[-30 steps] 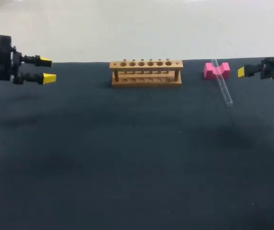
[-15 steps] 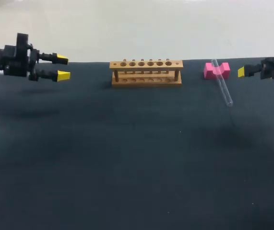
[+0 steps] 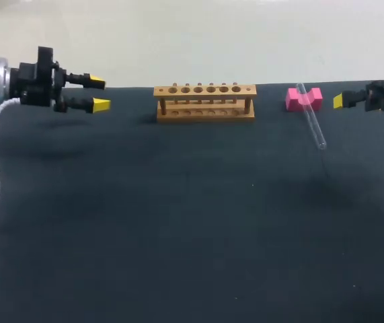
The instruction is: Grasp the test tube, adjust it, and insert it.
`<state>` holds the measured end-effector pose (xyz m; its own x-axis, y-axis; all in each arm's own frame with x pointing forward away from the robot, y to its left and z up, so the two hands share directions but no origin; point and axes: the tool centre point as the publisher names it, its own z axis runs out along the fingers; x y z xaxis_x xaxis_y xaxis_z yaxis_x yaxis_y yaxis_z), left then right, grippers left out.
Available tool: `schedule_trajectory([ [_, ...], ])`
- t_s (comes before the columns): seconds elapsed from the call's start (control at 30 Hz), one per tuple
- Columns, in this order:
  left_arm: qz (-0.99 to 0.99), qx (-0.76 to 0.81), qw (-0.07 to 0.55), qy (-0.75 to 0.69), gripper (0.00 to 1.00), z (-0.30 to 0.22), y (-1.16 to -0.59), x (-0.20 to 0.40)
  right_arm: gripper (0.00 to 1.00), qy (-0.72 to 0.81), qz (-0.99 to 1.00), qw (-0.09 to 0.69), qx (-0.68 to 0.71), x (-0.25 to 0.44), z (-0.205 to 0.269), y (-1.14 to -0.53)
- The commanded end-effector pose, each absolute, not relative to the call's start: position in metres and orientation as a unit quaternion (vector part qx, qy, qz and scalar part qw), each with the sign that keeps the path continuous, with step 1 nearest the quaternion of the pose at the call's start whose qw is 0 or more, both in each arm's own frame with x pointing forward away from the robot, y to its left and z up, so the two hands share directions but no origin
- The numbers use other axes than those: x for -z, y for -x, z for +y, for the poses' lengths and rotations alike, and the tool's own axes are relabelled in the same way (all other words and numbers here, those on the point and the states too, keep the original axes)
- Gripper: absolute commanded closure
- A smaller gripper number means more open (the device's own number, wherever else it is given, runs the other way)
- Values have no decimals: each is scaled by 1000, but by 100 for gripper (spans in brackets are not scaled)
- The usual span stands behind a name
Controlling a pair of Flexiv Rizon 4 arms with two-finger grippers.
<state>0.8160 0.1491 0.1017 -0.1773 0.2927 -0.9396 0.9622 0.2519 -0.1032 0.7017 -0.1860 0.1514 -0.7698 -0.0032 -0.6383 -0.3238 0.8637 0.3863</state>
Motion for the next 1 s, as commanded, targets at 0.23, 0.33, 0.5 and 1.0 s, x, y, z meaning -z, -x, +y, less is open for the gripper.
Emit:
schedule_trajectory([
  [0.23, 664, 382, 437, -471, 0, 147, -812, -102, 0, 89, 909, 328, -243, -152, -186, -701],
  [0.33, 664, 382, 437, -471, 0, 147, -812, -102, 0, 89, 909, 328, -243, -152, -186, -701],
  [0.5, 664, 382, 437, -471, 0, 147, -812, -102, 0, 89, 909, 328, -243, -152, -186, -701],
  [1.0, 664, 382, 437, -471, 0, 147, -812, -102, 0, 90, 910, 400, -63, -120, -162, -748],
])
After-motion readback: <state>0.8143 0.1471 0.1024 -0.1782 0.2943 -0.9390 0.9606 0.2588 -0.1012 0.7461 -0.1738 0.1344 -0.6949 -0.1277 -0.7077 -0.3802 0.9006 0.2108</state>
